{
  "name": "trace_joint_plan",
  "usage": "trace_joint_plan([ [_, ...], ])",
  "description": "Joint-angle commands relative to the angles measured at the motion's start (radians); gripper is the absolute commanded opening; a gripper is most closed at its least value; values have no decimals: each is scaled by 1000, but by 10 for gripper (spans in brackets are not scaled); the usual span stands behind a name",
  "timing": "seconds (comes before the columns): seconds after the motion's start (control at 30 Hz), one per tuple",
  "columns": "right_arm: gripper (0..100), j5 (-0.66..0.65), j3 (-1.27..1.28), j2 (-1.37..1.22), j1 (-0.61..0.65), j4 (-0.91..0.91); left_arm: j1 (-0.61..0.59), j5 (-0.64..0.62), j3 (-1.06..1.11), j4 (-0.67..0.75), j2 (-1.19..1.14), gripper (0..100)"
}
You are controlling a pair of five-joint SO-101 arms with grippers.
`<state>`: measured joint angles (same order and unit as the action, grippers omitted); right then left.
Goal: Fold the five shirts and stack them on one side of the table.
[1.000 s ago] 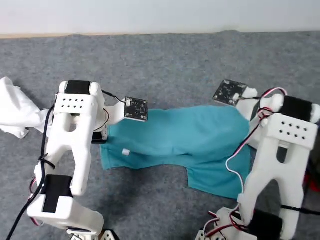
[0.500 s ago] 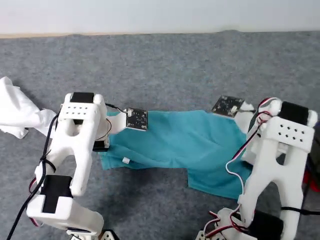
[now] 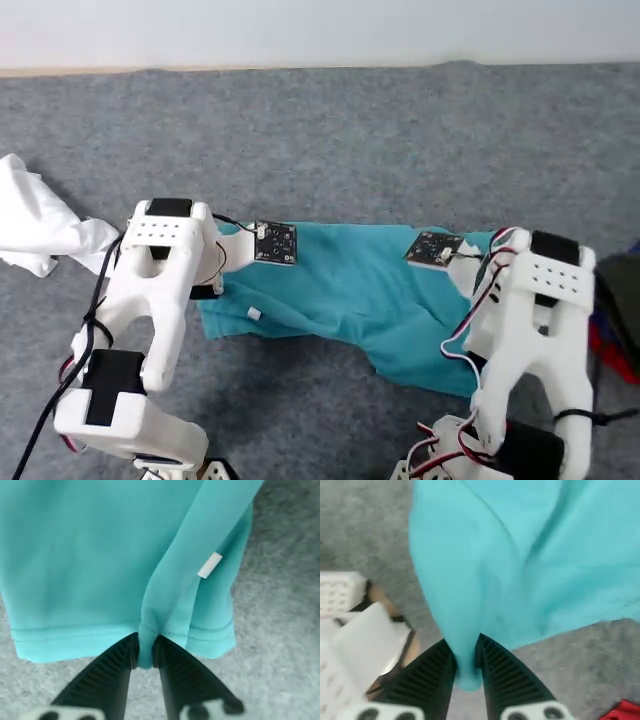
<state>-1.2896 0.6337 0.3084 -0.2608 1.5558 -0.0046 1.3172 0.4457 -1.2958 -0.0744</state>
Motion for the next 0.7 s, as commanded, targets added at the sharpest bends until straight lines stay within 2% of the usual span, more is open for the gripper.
trace_joint_plan([
  [0.0,129,2,5,35,4,-88,8,3,10,28,44,5],
  [0.07,232,71,-2,36,-5,-140,8,3,18,28,44,5],
  [0.13,266,137,-26,36,-12,-185,8,3,18,26,44,5],
  [0.5,217,149,-236,36,-10,-222,6,3,15,26,44,5],
  [0.67,187,305,-213,-2,-8,-435,6,-23,16,78,46,4],
])
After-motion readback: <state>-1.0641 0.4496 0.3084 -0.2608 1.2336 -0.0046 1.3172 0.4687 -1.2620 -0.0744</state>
